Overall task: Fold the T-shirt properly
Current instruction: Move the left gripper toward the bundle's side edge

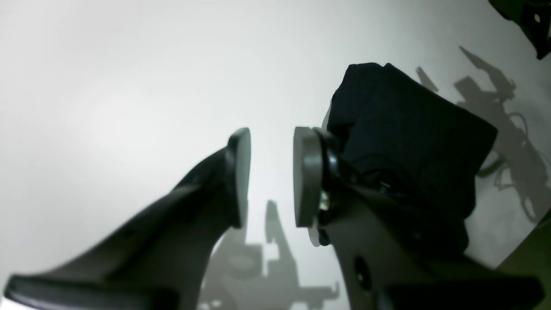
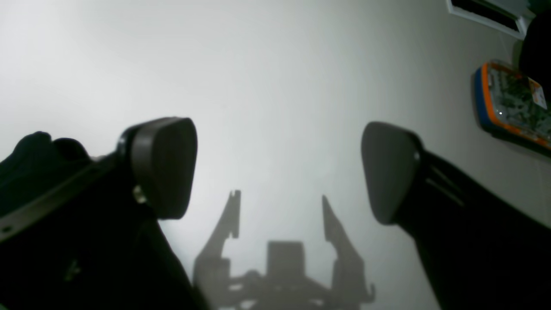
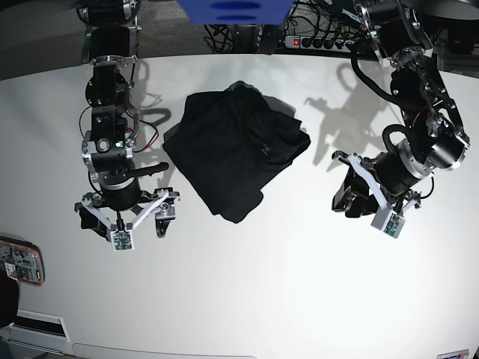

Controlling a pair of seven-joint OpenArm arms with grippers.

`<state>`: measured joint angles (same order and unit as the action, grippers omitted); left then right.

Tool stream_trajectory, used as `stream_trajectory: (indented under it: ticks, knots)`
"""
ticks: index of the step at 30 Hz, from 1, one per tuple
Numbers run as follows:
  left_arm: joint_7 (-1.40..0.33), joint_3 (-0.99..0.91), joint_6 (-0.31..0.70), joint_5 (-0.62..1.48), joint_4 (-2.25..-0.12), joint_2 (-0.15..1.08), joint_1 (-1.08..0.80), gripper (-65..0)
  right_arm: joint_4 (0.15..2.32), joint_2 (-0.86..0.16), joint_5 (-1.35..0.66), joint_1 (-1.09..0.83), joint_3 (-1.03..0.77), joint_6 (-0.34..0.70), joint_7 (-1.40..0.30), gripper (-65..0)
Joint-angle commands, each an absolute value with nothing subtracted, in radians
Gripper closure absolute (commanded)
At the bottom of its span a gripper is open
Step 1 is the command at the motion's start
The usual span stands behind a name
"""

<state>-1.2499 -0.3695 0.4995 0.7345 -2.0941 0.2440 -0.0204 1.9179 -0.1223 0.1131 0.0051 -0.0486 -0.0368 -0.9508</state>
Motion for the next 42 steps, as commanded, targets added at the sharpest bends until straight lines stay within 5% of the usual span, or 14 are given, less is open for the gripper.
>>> stream_trajectory:
  ticks: [1, 17, 24, 28, 31, 42]
  knots:
    - [-1.230, -0.374, 0.496, 0.754, -2.117, 0.252, -0.010, -16.1, 1.934, -0.127, 0.116, 0.024, -0.038, -0.036, -0.923, -55.9]
    - [-1.224, -0.374, 0.496, 0.754, -2.120, 0.249, -0.082, -15.8, 1.936, -0.128, 0.116, 0.022, -0.024, -0.036, -0.921, -55.1]
    - [-1.224, -0.374, 0.496, 0.754, -2.120, 0.251, -0.079, 0.0, 1.936, -0.128, 0.116, 0.022, -0.024, -0.036, -0.921, -32.2]
    - [-1.228, -0.374, 0.496, 0.754, -2.120, 0.251, -0.082, 0.0, 1.936, -0.128, 0.116, 0.022, -0.030, -0.036, -0.921, -19.3]
    - [-1.230, -0.374, 0.496, 0.754, -2.120, 0.248, -0.084, 0.0, 1.936, -0.128, 0.117, 0.022, -0.033, -0.036, -0.924, -0.8]
    - [-1.224, -0.237, 0.496, 0.750, -2.120, 0.249, -0.124, 0.0, 1.933, -0.127, 0.117, 0.022, -0.033, -0.036, -0.929, 0.0]
